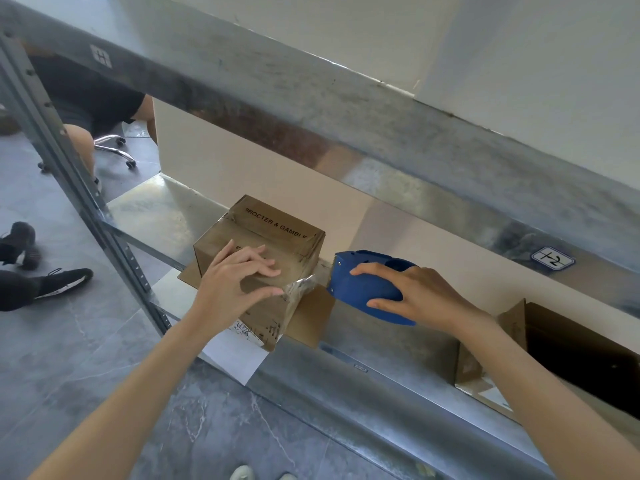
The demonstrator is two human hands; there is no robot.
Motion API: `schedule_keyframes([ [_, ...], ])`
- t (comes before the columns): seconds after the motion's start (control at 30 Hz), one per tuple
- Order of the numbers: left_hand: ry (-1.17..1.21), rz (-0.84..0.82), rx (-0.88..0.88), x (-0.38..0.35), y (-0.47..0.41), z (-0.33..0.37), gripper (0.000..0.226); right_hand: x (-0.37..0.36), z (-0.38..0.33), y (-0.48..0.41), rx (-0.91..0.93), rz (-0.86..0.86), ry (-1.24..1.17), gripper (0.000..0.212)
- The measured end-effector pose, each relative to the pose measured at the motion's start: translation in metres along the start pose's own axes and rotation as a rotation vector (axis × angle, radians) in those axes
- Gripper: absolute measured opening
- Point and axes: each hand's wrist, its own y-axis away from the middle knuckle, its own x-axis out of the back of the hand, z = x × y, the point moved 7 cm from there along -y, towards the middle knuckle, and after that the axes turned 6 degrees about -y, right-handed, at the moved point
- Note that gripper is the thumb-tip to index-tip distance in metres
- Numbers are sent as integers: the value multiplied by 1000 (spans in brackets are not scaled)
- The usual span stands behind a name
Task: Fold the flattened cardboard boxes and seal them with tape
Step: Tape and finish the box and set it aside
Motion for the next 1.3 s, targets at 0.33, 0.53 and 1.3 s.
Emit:
schedule_keyframes([
  [0.33, -8, -95, -1, 4, 1, 1, 47, -2, -1, -2, -22, -26, -44, 52],
  [0.53, -283, -50, -28, -3, 5, 18, 59, 1, -5, -3, -22, -25, -60, 51],
  [1.3, -141, -188, -18, 22, 13, -25, 67, 19, -63, -45, 178, -3, -10, 50],
])
